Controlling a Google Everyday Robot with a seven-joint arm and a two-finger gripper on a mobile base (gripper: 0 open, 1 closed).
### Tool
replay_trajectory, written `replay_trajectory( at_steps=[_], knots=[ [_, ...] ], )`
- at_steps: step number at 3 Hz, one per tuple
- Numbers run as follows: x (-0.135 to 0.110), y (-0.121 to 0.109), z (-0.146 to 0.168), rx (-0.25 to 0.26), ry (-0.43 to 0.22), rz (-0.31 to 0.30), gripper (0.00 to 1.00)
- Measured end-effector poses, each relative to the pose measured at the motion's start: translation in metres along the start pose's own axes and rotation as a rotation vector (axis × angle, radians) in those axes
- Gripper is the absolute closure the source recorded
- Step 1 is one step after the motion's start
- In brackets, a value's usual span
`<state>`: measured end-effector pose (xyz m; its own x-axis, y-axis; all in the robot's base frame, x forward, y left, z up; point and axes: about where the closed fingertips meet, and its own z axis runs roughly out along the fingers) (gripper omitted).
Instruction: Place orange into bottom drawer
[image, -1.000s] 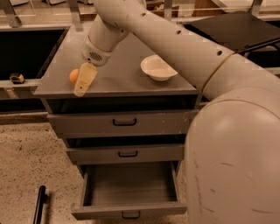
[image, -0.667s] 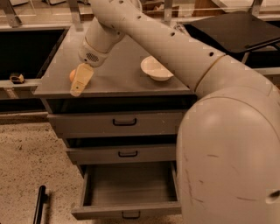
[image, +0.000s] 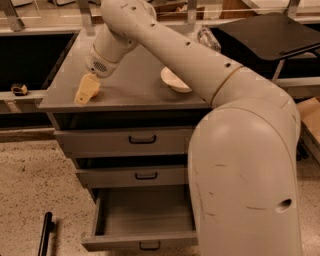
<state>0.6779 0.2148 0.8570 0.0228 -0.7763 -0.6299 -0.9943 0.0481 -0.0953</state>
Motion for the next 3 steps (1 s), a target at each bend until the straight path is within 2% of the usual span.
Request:
replay_trajectory(
  at_steps=[2, 3],
  knots=[
    [0.011, -0.001, 0.01, 0.032, 0.039, 0.007, 0.64],
    [0.001, 0.015, 0.0, 0.015, -0.03, -0.049, 0.88]
  ],
)
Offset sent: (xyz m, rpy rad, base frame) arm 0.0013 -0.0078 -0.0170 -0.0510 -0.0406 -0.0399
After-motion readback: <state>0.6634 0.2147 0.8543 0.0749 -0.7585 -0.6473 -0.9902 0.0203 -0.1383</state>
